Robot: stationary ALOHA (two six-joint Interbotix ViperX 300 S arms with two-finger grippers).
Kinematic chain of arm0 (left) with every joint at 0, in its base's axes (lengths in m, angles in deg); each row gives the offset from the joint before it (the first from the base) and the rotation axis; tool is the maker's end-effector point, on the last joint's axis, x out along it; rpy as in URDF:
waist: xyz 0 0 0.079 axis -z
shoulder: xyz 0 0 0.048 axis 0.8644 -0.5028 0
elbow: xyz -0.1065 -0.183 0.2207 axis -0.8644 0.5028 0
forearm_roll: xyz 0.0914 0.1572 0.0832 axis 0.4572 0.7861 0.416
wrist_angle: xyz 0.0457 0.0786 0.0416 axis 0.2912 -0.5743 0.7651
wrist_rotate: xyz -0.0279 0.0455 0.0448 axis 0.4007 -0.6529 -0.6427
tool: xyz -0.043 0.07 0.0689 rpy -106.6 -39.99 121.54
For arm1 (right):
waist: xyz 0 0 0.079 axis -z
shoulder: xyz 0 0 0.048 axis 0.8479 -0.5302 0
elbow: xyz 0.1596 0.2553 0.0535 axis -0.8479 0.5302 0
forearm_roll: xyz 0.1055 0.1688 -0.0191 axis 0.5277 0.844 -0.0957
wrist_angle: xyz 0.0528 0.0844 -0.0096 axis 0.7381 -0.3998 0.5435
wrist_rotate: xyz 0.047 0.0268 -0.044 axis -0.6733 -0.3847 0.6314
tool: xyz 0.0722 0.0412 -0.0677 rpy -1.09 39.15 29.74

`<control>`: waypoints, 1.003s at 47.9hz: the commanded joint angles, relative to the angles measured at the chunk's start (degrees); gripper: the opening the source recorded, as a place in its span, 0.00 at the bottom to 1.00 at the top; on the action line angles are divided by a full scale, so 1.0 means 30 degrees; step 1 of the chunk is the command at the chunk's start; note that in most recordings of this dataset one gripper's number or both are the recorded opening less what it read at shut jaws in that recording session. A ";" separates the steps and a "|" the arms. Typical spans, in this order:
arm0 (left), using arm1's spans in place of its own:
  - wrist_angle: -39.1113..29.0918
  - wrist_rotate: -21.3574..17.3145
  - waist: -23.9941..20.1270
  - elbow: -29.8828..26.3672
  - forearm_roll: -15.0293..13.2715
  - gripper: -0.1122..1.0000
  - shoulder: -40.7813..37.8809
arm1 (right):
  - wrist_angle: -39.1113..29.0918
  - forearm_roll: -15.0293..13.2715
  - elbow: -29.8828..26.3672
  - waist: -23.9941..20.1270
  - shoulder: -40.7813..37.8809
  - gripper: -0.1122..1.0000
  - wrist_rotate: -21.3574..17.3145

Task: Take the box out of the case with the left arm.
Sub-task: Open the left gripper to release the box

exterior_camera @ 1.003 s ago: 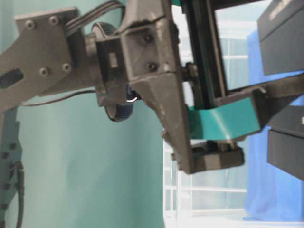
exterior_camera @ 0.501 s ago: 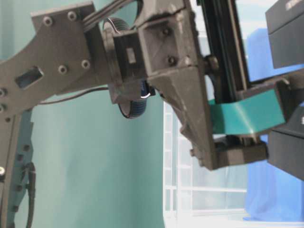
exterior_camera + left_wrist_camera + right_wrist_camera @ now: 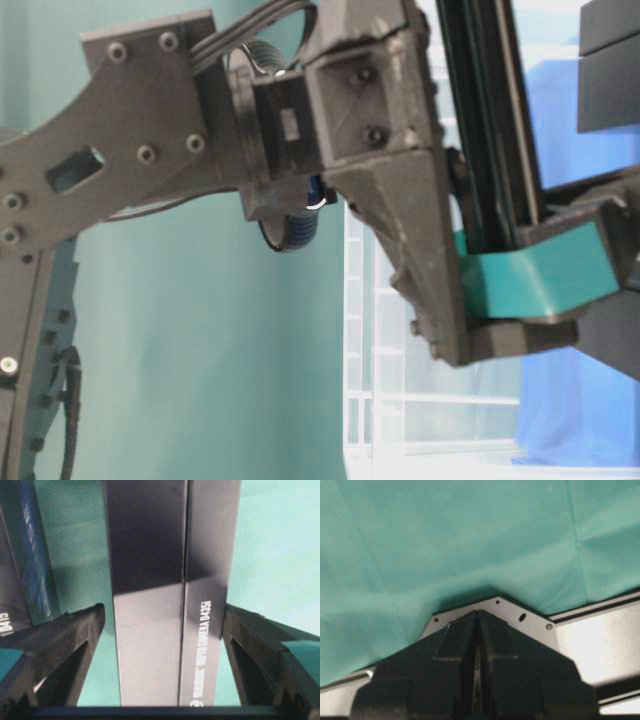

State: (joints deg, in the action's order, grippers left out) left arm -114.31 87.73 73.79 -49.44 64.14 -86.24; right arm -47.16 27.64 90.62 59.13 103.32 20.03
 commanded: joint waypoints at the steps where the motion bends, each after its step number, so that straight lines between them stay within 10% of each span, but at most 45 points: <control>1: 0.0059 -0.0059 0.0000 -0.0381 -0.0029 0.92 0.0762 | 0.0088 0.0029 -0.0176 0.0000 0.0088 0.11 0.0029; 48: -0.5098 -0.2109 -0.0352 -0.6152 -0.0381 0.86 0.1787 | 0.0088 0.0000 -0.0176 0.0000 0.0088 0.11 0.0088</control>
State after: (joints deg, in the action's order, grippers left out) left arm -128.99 81.58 72.91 -65.97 62.99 -82.03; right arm -47.16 27.64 90.62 59.13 103.32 20.29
